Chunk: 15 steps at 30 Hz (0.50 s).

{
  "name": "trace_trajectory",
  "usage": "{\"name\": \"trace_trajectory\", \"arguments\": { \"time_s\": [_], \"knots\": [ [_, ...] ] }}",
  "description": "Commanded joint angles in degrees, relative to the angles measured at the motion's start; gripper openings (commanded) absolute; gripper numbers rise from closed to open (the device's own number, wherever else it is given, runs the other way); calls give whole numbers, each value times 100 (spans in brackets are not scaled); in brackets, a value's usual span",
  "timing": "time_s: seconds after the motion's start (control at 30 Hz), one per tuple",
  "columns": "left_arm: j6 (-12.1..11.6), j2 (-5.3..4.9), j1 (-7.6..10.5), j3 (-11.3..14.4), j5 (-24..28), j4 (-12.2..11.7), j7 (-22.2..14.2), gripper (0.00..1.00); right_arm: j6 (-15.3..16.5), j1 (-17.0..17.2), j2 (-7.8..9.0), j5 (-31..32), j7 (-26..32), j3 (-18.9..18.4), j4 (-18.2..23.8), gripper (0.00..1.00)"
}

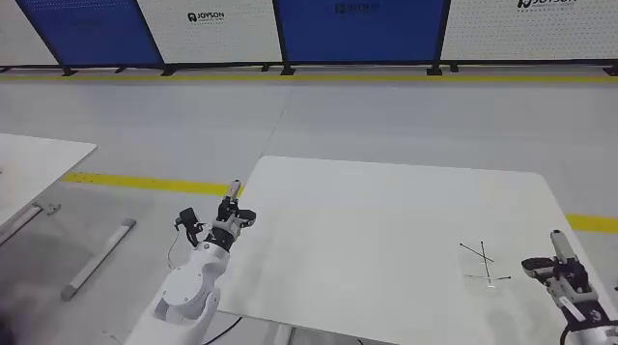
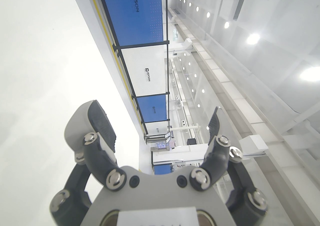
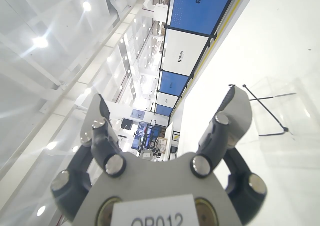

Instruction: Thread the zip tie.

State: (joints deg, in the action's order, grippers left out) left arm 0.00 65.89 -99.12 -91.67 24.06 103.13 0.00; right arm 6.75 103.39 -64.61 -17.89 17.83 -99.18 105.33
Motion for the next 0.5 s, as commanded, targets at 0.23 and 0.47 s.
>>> {"name": "trace_trajectory", "arguments": {
  "time_s": [0.23,0.47],
  "knots": [
    [0,0,0,0,0,0,0,100,-427,-351,117,-9,1586,-233,-239,100],
    [0,0,0,0,0,0,0,100,-553,-1203,286,-40,3351,-481,-1030,100]
  ]
}}
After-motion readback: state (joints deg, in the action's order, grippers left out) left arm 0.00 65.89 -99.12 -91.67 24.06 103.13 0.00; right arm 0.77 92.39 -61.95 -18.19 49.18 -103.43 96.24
